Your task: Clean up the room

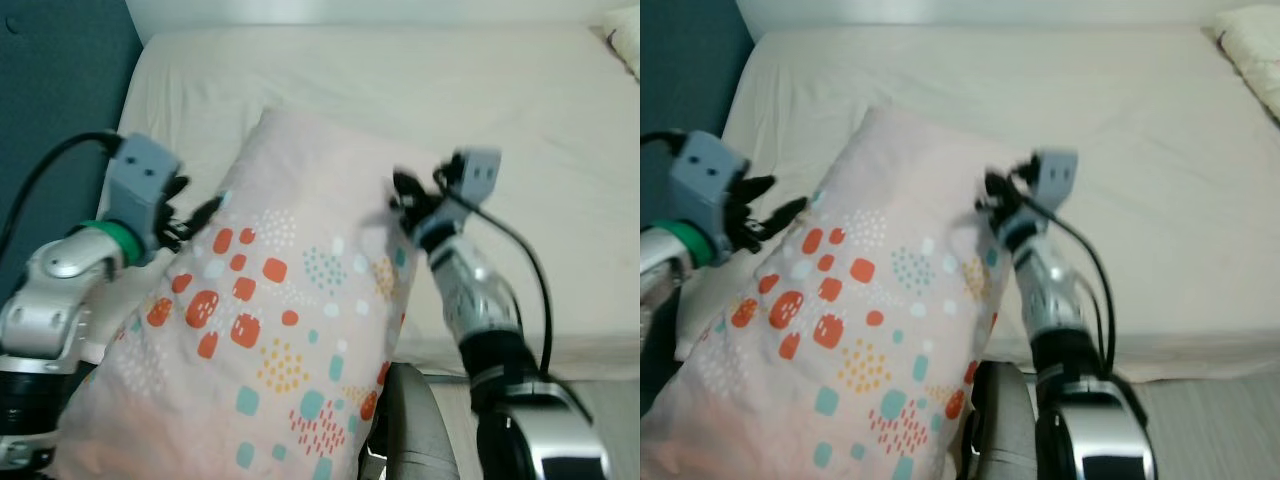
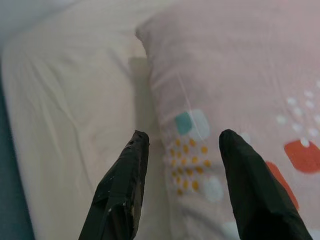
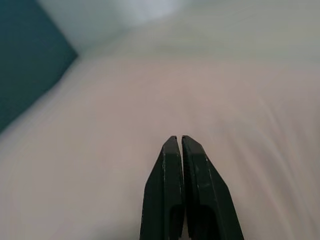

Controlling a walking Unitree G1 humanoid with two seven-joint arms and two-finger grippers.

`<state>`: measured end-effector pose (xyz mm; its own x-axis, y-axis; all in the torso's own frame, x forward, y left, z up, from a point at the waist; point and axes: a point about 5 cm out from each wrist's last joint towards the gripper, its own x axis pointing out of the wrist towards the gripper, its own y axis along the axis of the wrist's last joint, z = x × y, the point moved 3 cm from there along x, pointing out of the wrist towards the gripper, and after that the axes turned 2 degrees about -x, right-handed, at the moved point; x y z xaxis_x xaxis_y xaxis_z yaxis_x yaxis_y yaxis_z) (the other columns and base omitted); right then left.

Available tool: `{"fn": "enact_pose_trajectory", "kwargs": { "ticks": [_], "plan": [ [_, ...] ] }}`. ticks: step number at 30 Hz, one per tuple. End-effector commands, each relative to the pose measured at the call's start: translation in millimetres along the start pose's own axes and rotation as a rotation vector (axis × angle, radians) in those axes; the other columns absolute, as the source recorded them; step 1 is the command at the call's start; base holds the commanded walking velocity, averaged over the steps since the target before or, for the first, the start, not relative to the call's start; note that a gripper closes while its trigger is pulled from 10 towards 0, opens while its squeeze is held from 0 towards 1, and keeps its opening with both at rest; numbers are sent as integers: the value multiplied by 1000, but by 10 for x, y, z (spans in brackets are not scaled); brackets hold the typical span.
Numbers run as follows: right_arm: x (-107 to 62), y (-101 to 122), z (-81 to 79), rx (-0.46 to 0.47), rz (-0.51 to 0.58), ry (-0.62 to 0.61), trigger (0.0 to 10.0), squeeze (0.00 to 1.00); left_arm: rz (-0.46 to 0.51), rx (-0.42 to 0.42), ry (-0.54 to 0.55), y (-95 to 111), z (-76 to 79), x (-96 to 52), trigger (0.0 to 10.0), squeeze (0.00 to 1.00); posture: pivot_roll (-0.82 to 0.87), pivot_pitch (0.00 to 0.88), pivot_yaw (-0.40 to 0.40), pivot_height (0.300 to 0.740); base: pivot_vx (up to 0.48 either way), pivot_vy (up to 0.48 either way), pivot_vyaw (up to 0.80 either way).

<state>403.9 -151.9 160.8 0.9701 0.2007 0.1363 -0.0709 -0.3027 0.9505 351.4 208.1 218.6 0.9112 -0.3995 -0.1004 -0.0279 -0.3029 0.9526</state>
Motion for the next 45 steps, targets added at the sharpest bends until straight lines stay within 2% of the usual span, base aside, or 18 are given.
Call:
{"fn": "enact_pose_trajectory", "kwargs": {
  "ticks": [1, 2, 4, 5, 6, 8, 10, 11, 15, 22, 24, 28, 30, 31, 34, 39, 42, 45],
  "plan": [
    [-13, 11, -17, 11, 10, -9, 10000, 0, -13, -10, -12, -18, -42, -22, 10000, 0, -29, 159, 76, 598, 0, 0, 0],
    [-155, -224, 69, 43, -56, -70, 10000, 0, -48, 25, -2, -39, -151, -69, 10000, 0, -30, 165, 75, 598, 0, 0, 0],
    [-190, -276, 87, 53, -70, -84, 10000, 0, -58, 33, -1, -43, -172, -82, 10000, 0, -30, 165, 75, 598, 0, 0, 0],
    [-396, -562, 166, 65, -158, -161, 10000, 0, -149, 212, 49, -182, -247, -58, 10000, 0, -33, 184, 69, 598, 0, 0, 0],
    [-396, -562, 166, 65, -158, -161, 10000, 0, -149, 212, 49, -182, -247, -58, 10000, 0, -33, 184, 69, 598, 0, 0, 0],
    [-558, -755, 213, 70, -221, -216, 10000, 0, -212, 351, 72, -282, -294, -48, 10000, 0, -33, 184, 69, 598, 0, 0, 0],
    [-763, -1014, 163, 93, -340, -266, 10000, 0, -333, 664, 83, -495, -346, -16, 10000, 0, -35, 198, 67, 598, 0, 0, 0],
    [-783, -1043, 108, 108, -367, -262, 10000, 0, -358, 734, 70, -548, -346, -8, 10000, 0, -35, 198, 67, 598, 0, 0, 0],
    [-807, -1168, -150, 177, -451, -196, 10000, 0, -426, 779, -5, -744, -274, 7, 10000, 0, -25, 213, 67, 598, 0, 0, 0],
    [-755, -1337, -323, 215, -527, -142, 10000, 0, -478, 773, -63, -914, -181, 23, 10000, 0, -22, 227, 77, 598, 0, 0, 0],
    [-553, -1365, -489, 270, -554, -59, 10000, 0, -524, 741, -255, -1099, 39, -69, 10000, 0, -15, 239, 83, 598, 0, 0, 0],
    [-392, -1312, -590, 300, -562, -13, 10000, 0, -526, 700, -443, -1173, 247, -199, 10000, 0, -7, 242, 83, 598, 0, 0, 0],
    [-266, -1221, -633, 289, -556, -7, 10000, 0, -479, 664, -595, -1192, 481, -270, 10000, 0, 11, 250, 81, 598, 0, 0, 0],
    [-266, -1221, -633, 289, -556, -7, 10000, 0, -479, 664, -595, -1192, 481, -270, 10000, 0, 11, 250, 81, 598, 0, 0, 0],
    [-73, -1006, -660, 272, -515, -14, 10000, 0, -333, 542, -674, -1032, 874, -172, 10000, 0, 25, 257, 78, 598, 0, 0, 0],
    [119, -759, -729, 242, -444, 24, 10000, 0, -140, 320, -484, -590, 1018, 202, 10000, 0, 20, 265, 75, 598, 0, 0, 0],
    [308, -470, -858, 177, -349, 121, 10000, 0, 29, 114, -207, -61, 833, 538, 10000, 0, 15, 266, 72, 598, 0, 0, 0],
    [419, -251, -967, 159, -282, 188, 10000, 0, 110, 86, -56, 223, 615, 622, 10000, 0, 12, 262, 71, 598, 0, 0, 0]
  ]
}}
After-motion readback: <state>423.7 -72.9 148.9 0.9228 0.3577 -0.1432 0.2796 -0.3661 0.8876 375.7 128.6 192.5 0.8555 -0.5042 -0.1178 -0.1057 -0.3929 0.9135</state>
